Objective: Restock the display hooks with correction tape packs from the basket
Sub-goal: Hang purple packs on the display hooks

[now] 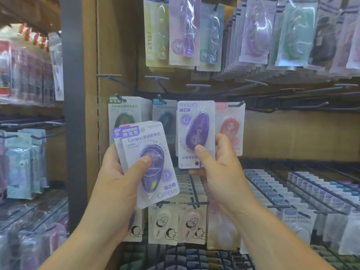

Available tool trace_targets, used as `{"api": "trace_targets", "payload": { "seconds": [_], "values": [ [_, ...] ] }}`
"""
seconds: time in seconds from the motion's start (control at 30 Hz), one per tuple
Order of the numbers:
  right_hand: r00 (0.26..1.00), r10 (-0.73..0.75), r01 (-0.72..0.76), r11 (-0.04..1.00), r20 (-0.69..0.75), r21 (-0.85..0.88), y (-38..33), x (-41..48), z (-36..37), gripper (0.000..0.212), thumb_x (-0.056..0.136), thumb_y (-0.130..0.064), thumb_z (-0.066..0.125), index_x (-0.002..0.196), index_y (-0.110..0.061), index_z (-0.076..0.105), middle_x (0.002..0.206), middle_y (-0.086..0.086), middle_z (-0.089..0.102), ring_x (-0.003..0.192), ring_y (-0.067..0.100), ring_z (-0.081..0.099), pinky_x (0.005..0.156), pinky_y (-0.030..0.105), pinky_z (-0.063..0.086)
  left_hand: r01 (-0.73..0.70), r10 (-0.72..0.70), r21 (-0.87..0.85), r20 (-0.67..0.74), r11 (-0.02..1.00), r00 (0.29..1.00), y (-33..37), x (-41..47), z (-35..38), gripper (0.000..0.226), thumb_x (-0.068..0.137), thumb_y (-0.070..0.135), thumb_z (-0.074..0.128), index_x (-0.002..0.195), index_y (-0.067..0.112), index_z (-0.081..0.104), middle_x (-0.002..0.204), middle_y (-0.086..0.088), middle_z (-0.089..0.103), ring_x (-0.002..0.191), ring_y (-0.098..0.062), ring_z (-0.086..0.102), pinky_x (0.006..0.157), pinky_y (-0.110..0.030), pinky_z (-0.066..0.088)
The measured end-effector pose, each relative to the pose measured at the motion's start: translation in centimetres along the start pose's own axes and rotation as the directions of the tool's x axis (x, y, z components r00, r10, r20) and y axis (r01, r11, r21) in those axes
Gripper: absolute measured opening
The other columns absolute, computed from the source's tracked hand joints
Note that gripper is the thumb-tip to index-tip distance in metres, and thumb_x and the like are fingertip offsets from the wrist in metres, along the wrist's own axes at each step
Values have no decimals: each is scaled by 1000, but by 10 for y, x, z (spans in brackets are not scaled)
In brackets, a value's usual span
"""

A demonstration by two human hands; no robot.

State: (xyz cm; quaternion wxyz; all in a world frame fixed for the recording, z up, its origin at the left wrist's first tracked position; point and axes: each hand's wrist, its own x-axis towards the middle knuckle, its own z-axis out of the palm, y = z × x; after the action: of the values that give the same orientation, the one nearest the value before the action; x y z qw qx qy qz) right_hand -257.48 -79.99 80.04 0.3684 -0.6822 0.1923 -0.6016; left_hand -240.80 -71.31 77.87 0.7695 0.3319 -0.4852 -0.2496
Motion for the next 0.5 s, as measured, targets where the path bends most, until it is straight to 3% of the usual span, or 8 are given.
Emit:
{"api": "trace_targets", "payload": {
  "seconds": [0.2,0.3,0.4,0.5],
  "values": [
    [1000,12,-11,997,-12,80,-2,3,3,19,103,-17,58,117,-31,58,111,-9,75,98,16,74,75,38,64,-18,18,1,6,1000,1000,1,-2,-1,49,83,26,67,131,31,62,114,4,79,100,-20,78,66,-33,64],
    [1000,-9,10,998,-18,68,-3,3,-4,22,98,-13,66,117,-23,65,108,-3,77,97,15,75,77,32,62,-28,28,12,8,1000,1000,2,-3,-3,51,81,27,67,132,31,62,116,4,79,101,-20,78,69,-37,66],
    [994,-62,66,997,-93,38,-5,-3,-22,16,86,-6,78,99,-16,76,91,3,79,82,17,74,70,28,58,-37,37,49,2,998,999,4,-4,-7,54,79,31,68,133,35,62,120,5,78,106,-22,77,80,-50,65],
    [989,-55,69,993,-139,100,-8,-8,-41,20,82,4,77,93,-13,78,88,4,80,81,16,75,68,25,58,-52,51,63,7,997,999,2,-3,-10,48,85,27,67,132,36,62,119,6,78,105,-20,77,72,-39,66]
  ]
}}
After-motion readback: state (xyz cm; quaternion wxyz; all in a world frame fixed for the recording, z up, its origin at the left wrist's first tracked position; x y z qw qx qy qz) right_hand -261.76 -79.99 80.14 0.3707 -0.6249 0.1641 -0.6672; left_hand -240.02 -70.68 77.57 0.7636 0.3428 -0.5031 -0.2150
